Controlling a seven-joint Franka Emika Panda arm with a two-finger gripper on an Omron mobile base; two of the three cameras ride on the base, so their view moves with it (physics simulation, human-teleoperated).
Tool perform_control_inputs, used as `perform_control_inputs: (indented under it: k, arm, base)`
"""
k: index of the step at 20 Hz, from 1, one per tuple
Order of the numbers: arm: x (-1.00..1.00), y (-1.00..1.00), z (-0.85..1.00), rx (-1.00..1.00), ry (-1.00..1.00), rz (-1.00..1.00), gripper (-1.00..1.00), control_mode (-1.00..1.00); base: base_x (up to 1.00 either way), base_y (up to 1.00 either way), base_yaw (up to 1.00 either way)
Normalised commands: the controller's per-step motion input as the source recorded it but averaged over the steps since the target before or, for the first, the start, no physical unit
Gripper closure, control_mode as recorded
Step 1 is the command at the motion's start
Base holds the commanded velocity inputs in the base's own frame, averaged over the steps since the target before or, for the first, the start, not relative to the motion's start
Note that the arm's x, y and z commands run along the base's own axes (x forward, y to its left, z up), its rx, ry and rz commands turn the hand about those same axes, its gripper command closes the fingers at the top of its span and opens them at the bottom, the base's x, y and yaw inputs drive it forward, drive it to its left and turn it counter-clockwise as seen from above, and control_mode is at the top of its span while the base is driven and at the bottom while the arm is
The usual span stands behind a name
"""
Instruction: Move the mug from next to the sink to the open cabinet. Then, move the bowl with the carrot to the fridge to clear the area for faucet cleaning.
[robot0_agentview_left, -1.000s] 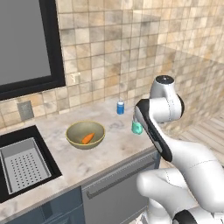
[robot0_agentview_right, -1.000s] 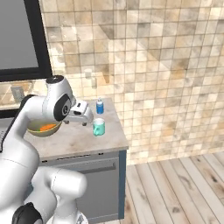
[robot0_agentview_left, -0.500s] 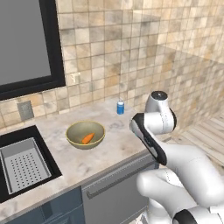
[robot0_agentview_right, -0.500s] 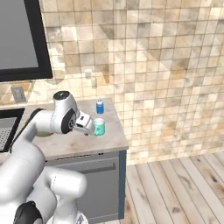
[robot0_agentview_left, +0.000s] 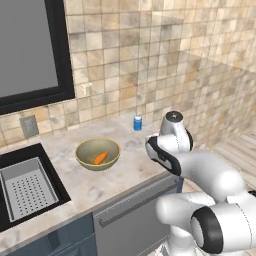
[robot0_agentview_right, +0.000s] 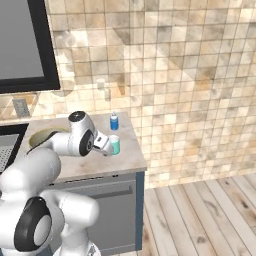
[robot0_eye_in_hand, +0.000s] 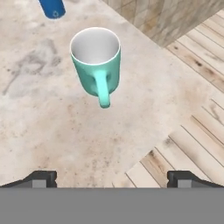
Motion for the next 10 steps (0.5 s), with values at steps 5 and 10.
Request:
perform_control_inputs:
  k: [5,10]
  arm:
    - [0.11,-0.11,0.00,0.01,0.00,-0.01,-1.00,-1.00]
    - [0.04,-0.36,0.00,0.02,-0.01,0.01,-1.00,-1.00]
  base:
    - [0.00,0.00,0.00]
    - [0.00,0.00,0.00]
